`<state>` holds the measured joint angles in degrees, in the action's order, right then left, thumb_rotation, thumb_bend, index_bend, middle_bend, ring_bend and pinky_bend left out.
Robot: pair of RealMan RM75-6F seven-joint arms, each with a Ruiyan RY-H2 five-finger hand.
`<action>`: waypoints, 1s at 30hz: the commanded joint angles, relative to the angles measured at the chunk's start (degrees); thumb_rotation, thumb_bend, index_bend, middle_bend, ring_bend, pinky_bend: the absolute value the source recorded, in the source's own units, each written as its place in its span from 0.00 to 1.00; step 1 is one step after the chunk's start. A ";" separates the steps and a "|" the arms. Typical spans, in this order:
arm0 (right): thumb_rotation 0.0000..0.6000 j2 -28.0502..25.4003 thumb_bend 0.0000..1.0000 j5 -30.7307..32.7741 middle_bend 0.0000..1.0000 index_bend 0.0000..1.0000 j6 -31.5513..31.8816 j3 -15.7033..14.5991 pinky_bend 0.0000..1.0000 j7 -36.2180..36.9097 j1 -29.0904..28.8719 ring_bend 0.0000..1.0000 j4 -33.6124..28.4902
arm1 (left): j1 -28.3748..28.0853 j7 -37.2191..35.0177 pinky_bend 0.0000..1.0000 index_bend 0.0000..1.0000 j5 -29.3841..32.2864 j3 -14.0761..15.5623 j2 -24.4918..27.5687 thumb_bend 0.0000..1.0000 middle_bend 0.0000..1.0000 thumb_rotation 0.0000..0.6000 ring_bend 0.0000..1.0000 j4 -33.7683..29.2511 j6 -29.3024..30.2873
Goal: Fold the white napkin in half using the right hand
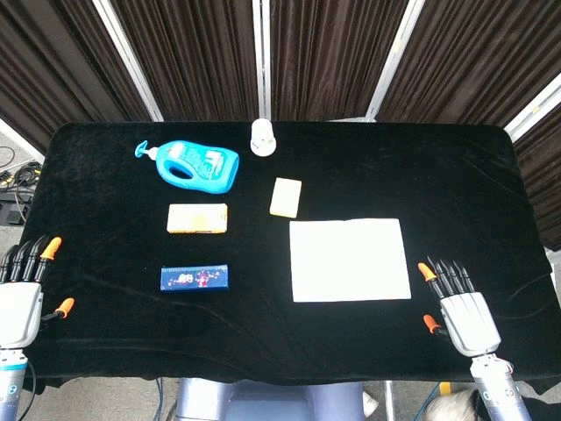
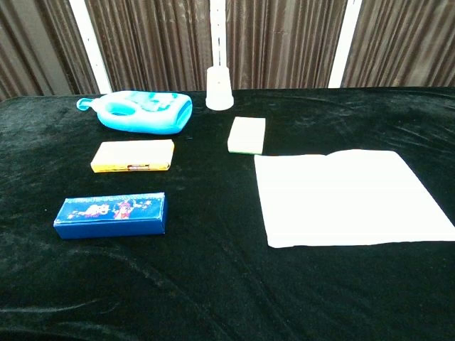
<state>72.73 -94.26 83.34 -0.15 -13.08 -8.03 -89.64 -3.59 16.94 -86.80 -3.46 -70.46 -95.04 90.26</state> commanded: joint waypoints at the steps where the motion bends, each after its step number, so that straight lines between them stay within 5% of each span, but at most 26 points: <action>1: 1.00 0.02 0.14 -0.02 0.00 0.00 0.04 -0.02 0.00 0.05 0.02 0.00 0.05 | 0.04 0.15 0.00 0.00 -0.09 0.04 -0.02 0.19 0.00 1.00 0.00 -0.03 0.08; 24: 1.00 0.10 0.14 0.29 0.00 0.00 -0.53 0.36 0.00 1.08 -0.53 0.00 -0.08 | 0.19 -0.05 0.00 0.00 0.43 -0.18 0.12 0.19 0.00 1.00 0.00 -0.29 0.14; 30: 1.00 -0.34 0.14 0.01 0.00 0.00 -5.78 1.25 0.00 8.69 -4.69 0.00 -2.93 | 0.10 -0.18 0.00 0.00 1.04 -0.54 0.13 0.19 0.00 1.00 0.00 -0.29 -0.05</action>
<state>72.55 -93.93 80.25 0.76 -7.40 -10.62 -91.17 -3.47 16.73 -85.80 -3.97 -70.32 -95.34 90.23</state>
